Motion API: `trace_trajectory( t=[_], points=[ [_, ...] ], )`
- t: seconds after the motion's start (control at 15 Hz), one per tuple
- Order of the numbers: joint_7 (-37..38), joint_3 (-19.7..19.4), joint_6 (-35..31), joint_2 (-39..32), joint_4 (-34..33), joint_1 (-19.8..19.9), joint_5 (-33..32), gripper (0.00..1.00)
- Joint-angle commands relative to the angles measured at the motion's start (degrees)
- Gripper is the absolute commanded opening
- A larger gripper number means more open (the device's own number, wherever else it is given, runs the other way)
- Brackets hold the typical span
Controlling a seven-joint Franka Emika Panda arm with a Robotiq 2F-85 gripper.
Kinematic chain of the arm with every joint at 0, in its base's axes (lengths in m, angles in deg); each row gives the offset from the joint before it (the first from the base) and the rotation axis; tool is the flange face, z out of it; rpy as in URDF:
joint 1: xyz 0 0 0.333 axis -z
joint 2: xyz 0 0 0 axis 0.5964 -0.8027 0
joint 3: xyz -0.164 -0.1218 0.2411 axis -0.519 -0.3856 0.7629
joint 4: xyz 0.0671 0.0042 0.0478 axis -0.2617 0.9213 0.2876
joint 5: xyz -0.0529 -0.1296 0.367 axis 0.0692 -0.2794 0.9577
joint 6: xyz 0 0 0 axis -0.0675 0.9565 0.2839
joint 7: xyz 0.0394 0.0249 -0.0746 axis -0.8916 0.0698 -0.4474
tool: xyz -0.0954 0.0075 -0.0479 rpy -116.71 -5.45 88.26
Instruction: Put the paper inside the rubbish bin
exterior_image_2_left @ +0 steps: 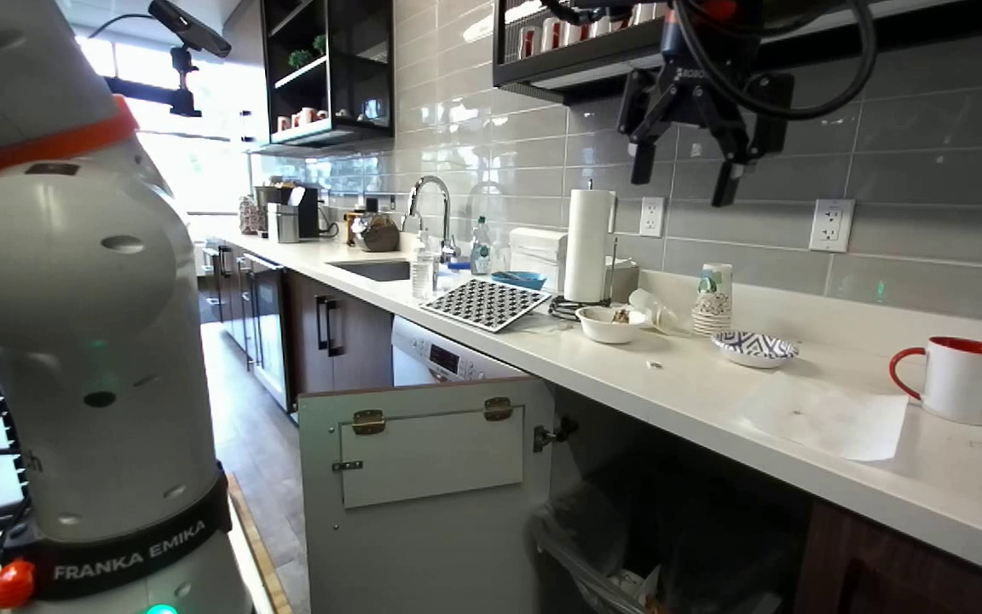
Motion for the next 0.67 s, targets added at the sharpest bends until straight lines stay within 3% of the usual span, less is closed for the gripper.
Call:
trace_trajectory(
  t=[0.0, 0.27, 0.6],
  points=[
    [3.7, 0.0, -10.9, -5.9, -1.9, 3.5, 1.1, 1.0],
    [4.7, 0.3, -21.0, -14.3, -4.5, 4.1, 2.4, 1.0],
    [4.4, 2.2, -22.1, -26.9, -12.1, 5.3, 5.5, 1.0]
  ],
)
